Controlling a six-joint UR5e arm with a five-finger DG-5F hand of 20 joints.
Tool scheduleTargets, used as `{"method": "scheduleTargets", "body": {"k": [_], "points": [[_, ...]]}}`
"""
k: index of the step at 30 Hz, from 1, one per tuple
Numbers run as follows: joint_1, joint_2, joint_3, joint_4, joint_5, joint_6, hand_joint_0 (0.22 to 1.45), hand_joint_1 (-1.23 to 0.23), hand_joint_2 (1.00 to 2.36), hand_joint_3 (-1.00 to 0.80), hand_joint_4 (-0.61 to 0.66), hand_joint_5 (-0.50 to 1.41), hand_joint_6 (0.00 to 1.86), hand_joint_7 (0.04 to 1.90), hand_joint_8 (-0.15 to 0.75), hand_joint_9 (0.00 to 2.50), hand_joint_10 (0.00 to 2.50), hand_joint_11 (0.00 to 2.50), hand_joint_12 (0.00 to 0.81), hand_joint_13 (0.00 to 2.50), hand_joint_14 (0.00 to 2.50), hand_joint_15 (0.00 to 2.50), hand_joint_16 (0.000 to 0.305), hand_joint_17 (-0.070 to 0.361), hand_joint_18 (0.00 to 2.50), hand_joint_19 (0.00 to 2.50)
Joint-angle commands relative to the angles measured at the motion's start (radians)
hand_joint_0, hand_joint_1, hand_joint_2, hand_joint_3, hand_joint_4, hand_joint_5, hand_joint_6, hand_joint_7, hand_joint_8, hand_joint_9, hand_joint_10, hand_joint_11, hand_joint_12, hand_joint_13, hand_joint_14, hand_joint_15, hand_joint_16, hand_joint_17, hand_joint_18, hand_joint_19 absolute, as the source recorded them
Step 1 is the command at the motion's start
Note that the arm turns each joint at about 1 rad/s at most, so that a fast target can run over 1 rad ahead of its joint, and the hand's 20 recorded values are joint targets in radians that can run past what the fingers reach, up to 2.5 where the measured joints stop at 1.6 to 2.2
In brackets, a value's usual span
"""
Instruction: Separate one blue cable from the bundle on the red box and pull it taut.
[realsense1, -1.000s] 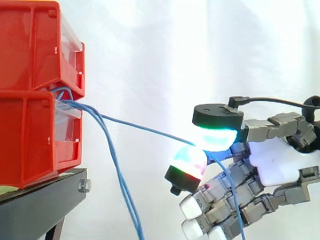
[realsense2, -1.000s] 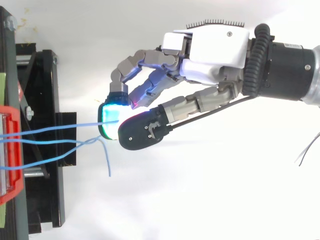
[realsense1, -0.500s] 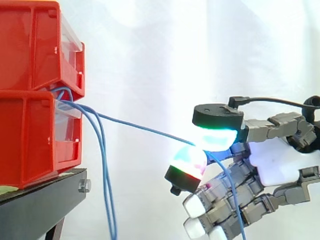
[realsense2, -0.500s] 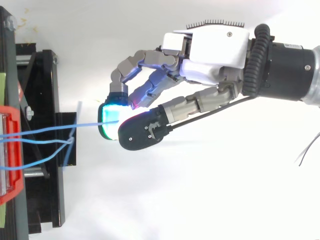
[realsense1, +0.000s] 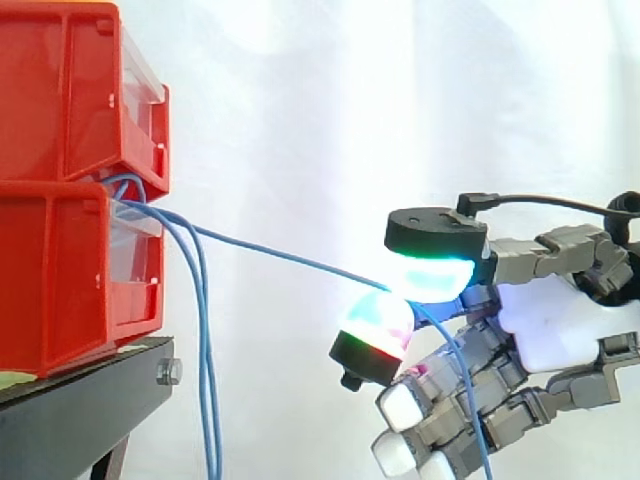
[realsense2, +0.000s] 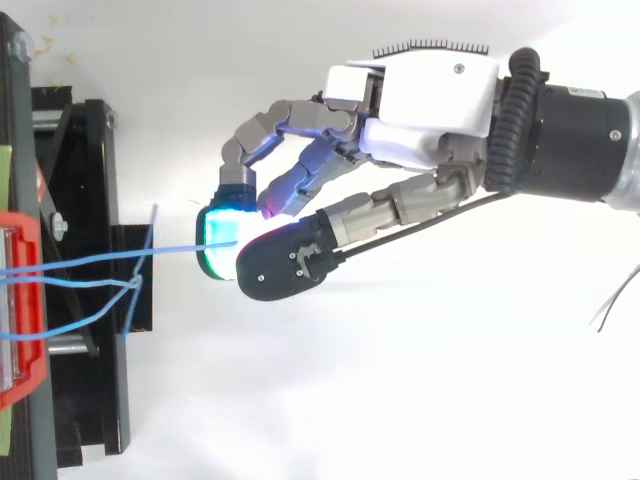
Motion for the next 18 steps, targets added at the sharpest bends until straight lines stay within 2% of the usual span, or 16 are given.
{"method": "scheduleTargets", "body": {"k": [1,18], "points": [[0.0,0.0,0.0,0.0,0.0,0.0,0.6,-0.69,1.01,-0.21,-0.01,-0.03,0.9,0.91,0.298,0.94,0.01,0.35,0.348,0.74,0.01,0.41,0.047,0.106,0.5,0.47],[0.0,0.0,-0.002,0.0,0.0,0.0,0.6,-0.69,1.01,-0.21,-0.01,-0.03,0.9,0.89,0.295,0.99,0.01,0.39,0.349,0.79,0.02,0.45,0.047,0.106,0.53,0.49]]}}
